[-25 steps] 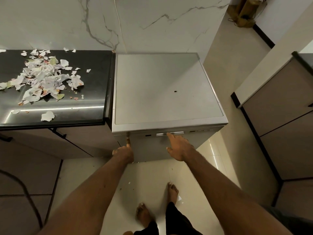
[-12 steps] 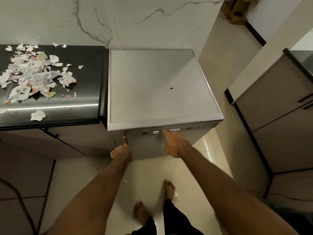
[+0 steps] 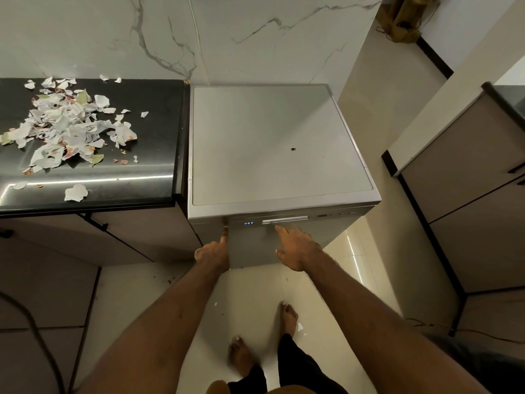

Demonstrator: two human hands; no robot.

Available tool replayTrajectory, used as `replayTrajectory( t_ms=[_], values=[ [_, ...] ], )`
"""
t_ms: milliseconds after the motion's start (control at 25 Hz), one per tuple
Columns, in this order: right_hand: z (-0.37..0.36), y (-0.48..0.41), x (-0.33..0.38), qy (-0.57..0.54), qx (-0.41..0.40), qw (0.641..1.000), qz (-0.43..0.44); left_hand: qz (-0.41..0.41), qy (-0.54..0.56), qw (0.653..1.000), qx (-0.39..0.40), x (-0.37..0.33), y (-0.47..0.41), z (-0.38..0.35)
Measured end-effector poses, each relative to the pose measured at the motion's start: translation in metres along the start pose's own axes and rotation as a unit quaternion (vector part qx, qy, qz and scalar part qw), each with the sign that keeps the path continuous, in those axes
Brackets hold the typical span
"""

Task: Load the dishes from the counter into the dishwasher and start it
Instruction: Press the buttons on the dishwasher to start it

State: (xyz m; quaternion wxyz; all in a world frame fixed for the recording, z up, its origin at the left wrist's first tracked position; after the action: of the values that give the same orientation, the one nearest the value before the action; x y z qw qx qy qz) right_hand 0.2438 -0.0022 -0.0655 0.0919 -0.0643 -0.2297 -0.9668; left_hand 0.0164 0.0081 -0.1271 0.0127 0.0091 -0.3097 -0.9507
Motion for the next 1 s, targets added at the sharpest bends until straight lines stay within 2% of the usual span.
replayTrajectory(
  t_ms=[1000],
  values=[
    [-0.020,0.001,-0.017,-0.010,0.011,0.999,-0.028,0.010,-0.032,0.999,-0.018,-0.005,-0.001,-0.003]
  ],
)
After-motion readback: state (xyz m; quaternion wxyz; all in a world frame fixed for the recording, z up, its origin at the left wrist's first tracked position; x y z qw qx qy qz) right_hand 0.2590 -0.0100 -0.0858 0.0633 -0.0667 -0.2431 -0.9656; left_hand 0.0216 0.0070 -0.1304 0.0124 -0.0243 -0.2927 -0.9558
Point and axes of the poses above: each hand's wrist, its own y-axis away from the middle knuckle, its own z-axis out of the back of the hand, x = y × z, the point moved 4 cm from there along -y, towards the middle knuckle, and after that the axes turned 3 degrees about -x, right-handed, at the moved point
